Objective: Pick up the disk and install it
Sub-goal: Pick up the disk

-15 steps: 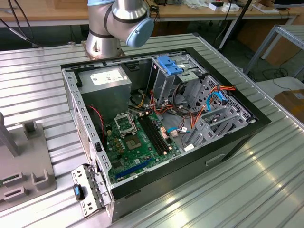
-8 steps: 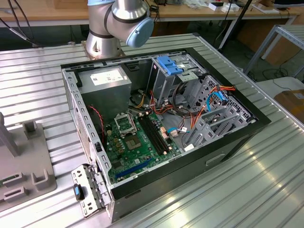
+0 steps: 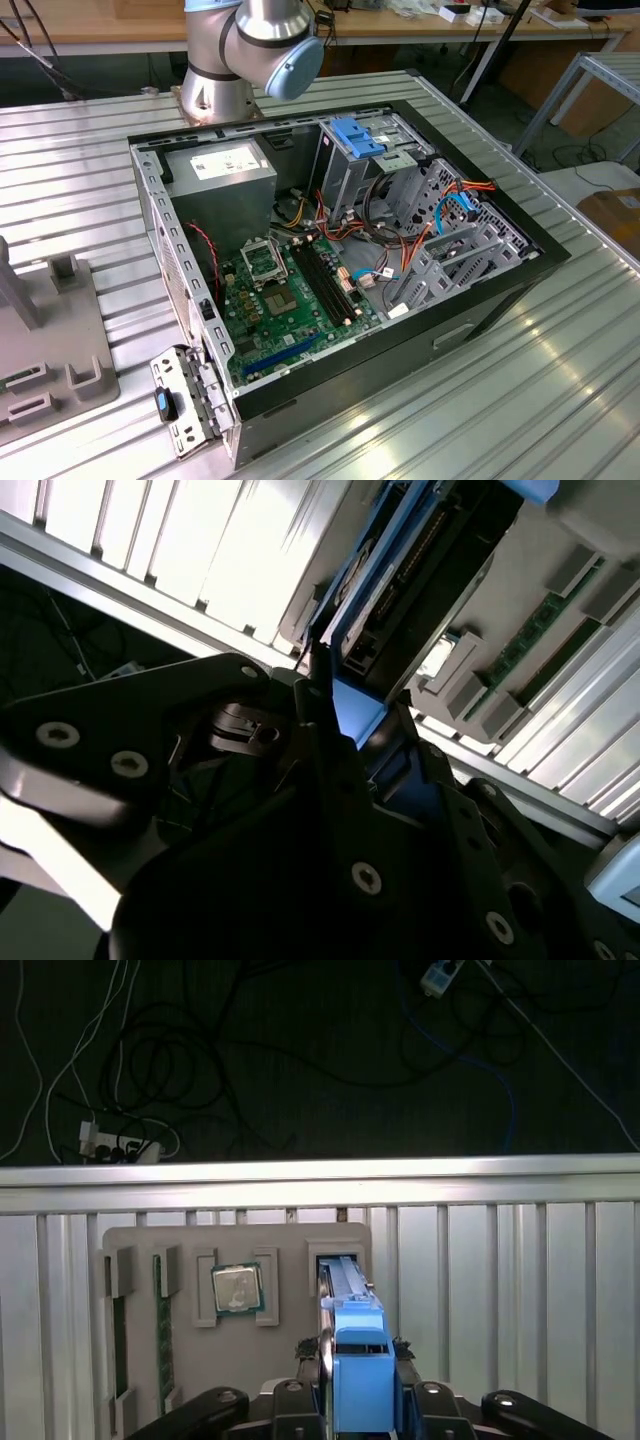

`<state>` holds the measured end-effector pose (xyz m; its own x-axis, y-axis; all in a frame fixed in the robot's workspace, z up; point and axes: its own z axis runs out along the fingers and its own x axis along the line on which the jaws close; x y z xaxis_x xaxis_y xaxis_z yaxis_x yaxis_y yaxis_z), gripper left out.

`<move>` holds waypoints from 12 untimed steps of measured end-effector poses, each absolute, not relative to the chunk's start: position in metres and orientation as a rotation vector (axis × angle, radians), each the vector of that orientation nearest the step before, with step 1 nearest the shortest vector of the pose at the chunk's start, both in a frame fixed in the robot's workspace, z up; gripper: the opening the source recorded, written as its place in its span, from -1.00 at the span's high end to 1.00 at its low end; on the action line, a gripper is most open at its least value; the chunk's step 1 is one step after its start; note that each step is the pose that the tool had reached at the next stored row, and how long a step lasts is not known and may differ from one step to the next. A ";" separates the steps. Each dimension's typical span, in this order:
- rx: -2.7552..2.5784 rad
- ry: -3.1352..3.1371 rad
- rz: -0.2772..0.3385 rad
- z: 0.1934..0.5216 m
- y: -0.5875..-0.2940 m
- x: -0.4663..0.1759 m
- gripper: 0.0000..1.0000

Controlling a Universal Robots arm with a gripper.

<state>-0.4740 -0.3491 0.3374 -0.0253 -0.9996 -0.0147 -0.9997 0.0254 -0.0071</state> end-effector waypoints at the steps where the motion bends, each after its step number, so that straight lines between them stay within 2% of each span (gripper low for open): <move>1: -2.182 2.238 0.008 0.341 -0.349 -0.474 0.27; 12: -2.182 2.238 0.008 0.381 -0.349 -0.474 0.27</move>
